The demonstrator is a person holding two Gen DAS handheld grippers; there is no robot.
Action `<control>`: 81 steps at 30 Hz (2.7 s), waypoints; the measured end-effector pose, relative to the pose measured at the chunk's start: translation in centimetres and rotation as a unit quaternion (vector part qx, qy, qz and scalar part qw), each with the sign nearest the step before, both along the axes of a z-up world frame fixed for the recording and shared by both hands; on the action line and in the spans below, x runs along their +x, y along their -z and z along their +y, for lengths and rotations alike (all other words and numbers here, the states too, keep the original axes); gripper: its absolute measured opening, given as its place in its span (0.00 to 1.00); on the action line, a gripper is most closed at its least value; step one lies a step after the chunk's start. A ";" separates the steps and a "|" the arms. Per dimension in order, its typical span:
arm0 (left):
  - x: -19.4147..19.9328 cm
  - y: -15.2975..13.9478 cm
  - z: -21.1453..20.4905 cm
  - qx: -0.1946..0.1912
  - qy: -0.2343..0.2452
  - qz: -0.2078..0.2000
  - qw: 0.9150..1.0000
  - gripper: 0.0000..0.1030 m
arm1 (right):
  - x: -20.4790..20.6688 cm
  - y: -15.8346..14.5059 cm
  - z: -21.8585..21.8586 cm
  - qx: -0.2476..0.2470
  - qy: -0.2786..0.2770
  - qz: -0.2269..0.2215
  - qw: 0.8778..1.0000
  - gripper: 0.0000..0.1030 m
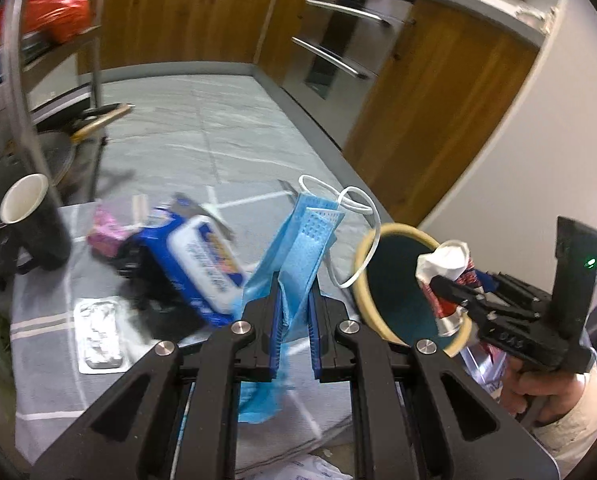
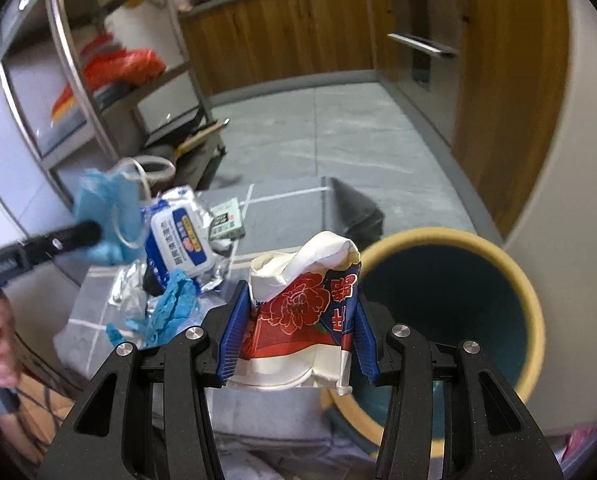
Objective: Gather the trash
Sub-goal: 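Carry the paper cup over the teal bin and open the right gripper, then drop the blue mask into the bin with the left gripper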
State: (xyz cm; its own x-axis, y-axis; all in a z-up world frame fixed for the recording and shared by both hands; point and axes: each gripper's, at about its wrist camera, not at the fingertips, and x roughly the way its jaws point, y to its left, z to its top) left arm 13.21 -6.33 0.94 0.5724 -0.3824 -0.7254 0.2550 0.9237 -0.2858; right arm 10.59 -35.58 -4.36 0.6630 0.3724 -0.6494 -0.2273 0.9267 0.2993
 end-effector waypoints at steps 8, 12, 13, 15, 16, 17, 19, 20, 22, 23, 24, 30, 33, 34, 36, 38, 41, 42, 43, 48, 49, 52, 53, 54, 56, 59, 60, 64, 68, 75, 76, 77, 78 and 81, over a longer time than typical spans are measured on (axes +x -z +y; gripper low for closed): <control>1.0 2.2 -7.6 0.002 0.058 0.030 0.998 0.10 | -1.5 1.0 -5.4 0.030 0.053 0.005 0.998 0.48; 1.9 3.4 -11.9 0.007 0.089 0.041 0.995 0.10 | -1.6 1.5 -7.6 0.049 0.077 0.010 0.996 0.48; 2.0 3.7 -12.7 0.010 0.093 0.043 0.995 0.10 | -1.7 1.7 -8.0 0.052 0.082 0.012 0.995 0.48; 2.4 4.5 -14.6 0.014 0.106 0.051 0.993 0.10 | -1.7 2.1 -8.9 0.060 0.093 0.018 0.994 0.48; 2.7 5.0 -15.7 0.015 0.113 0.057 0.992 0.10 | -1.7 2.3 -9.2 0.061 0.099 0.021 0.993 0.48; 2.8 5.4 -16.4 0.018 0.119 0.062 0.991 0.10 | -1.8 2.5 -9.4 0.062 0.103 0.023 0.992 0.48; 3.1 6.6 -18.2 0.026 0.133 0.076 0.988 0.10 | -1.6 3.0 -9.8 0.066 0.110 0.030 0.991 0.48; 3.2 7.1 -18.9 0.032 0.136 0.080 0.987 0.10 | -1.5 3.3 -10.1 0.072 0.113 0.036 0.990 0.48; 3.5 8.1 -20.1 0.039 0.143 0.092 0.985 0.10 | -1.4 3.6 -10.1 0.077 0.117 0.042 0.989 0.48; 3.7 8.7 -20.4 0.041 0.145 0.098 0.984 0.10 | -1.3 3.8 -10.2 0.077 0.118 0.044 0.989 0.48; 3.8 9.1 -20.8 0.044 0.146 0.103 0.983 0.10 | -1.2 3.9 -10.2 0.077 0.119 0.046 0.989 0.49; 4.2 11.0 -21.5 0.054 0.152 0.120 0.979 0.23 | -0.8 4.7 -10.2 0.074 0.117 0.054 0.989 0.49; 4.4 10.5 -20.9 0.047 0.147 0.114 0.982 0.45 | -0.7 5.0 -10.1 0.075 0.117 0.058 0.989 0.49; 4.4 10.1 -20.5 0.043 0.143 0.110 0.983 0.48 | -0.7 5.1 -10.1 0.074 0.117 0.060 0.989 0.49; 4.6 9.4 -19.5 0.037 0.132 0.103 0.985 0.49 | -0.6 5.3 -10.0 0.073 0.118 0.062 0.988 0.49; 4.7 8.6 -18.4 0.031 0.120 0.098 0.987 0.50 | -0.5 5.6 -9.9 0.070 0.117 0.066 0.988 0.50; 4.9 7.1 -16.5 0.018 0.100 0.086 0.991 0.51 | -0.1 5.9 -9.4 0.062 0.115 0.073 0.989 0.50; 4.7 6.5 -15.8 0.014 0.094 0.082 0.992 0.52 | 0.1 6.0 -9.2 0.060 0.114 0.076 0.989 0.51; 4.7 5.9 -15.1 0.012 0.088 0.075 0.993 0.53 | 0.2 6.1 -9.0 0.058 0.113 0.078 0.989 0.51; 4.9 4.1 -11.8 0.009 0.061 0.056 0.996 0.59 | 0.9 6.6 -7.7 0.038 0.107 0.088 0.990 0.53; 4.9 3.9 -10.9 0.009 0.053 0.054 0.997 0.59 | 1.1 6.7 -7.4 0.033 0.106 0.091 0.990 0.56; 4.1 3.3 -9.0 0.018 0.039 0.051 0.998 0.61 | 1.4 6.7 -6.8 0.020 0.104 0.091 0.990 0.63; 4.0 3.3 -8.5 0.021 0.035 0.049 0.998 0.61 | 1.5 6.7 -6.6 0.018 0.103 0.091 0.990 0.65; 3.9 3.3 -7.8 0.024 0.030 0.048 0.998 0.62 | 1.5 6.6 -6.4 0.019 0.102 0.090 0.991 0.67; 3.6 3.3 -6.4 0.027 0.020 0.048 0.998 0.62 | 1.8 6.4 -6.0 0.021 0.099 0.088 0.991 0.67; 3.2 3.6 -4.0 0.027 0.002 0.050 0.998 0.62 | 2.0 6.1 -5.0 0.023 0.091 0.083 0.992 0.68; 3.1 3.6 -3.3 0.029 -0.004 0.050 0.998 0.62 | 2.1 6.0 -4.6 0.024 0.087 0.082 0.993 0.68; 2.8 4.2 0.1 0.026 -0.033 0.053 0.998 0.62 | 2.4 5.2 -2.5 0.030 0.063 0.072 0.995 0.68; 2.3 4.3 3.5 0.023 -0.065 0.055 0.996 0.62 | 2.5 4.3 0.4 0.040 0.023 0.061 0.997 0.68; 1.5 5.3 8.2 0.021 -0.113 0.064 0.991 0.62 | 2.3 3.4 6.8 0.064 -0.067 0.066 0.994 0.68; 1.5 5.6 8.8 0.022 -0.117 0.067 0.991 0.62 | 2.3 3.5 7.7 0.067 -0.079 0.073 0.992 0.68; 1.4 5.8 9.3 0.023 -0.120 0.070 0.990 0.62 | 2.2 3.6 8.5 0.070 -0.089 0.079 0.990 0.68; 1.3 6.0 9.4 0.023 -0.122 0.074 0.990 0.62 | 2.1 3.7 9.1 0.073 -0.099 0.084 0.989 0.68; 1.1 7.1 10.2 0.023 -0.124 0.088 0.988 0.62 | 1.9 4.4 11.3 0.074 -0.123 0.100 0.984 0.68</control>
State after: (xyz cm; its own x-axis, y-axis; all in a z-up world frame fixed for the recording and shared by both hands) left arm 14.29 3.87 -6.12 0.5084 -0.2117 -0.8347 -0.0297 0.9644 -0.2627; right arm 12.47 -24.25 -8.76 0.4043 0.6067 -0.6844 -0.3620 0.7934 0.4894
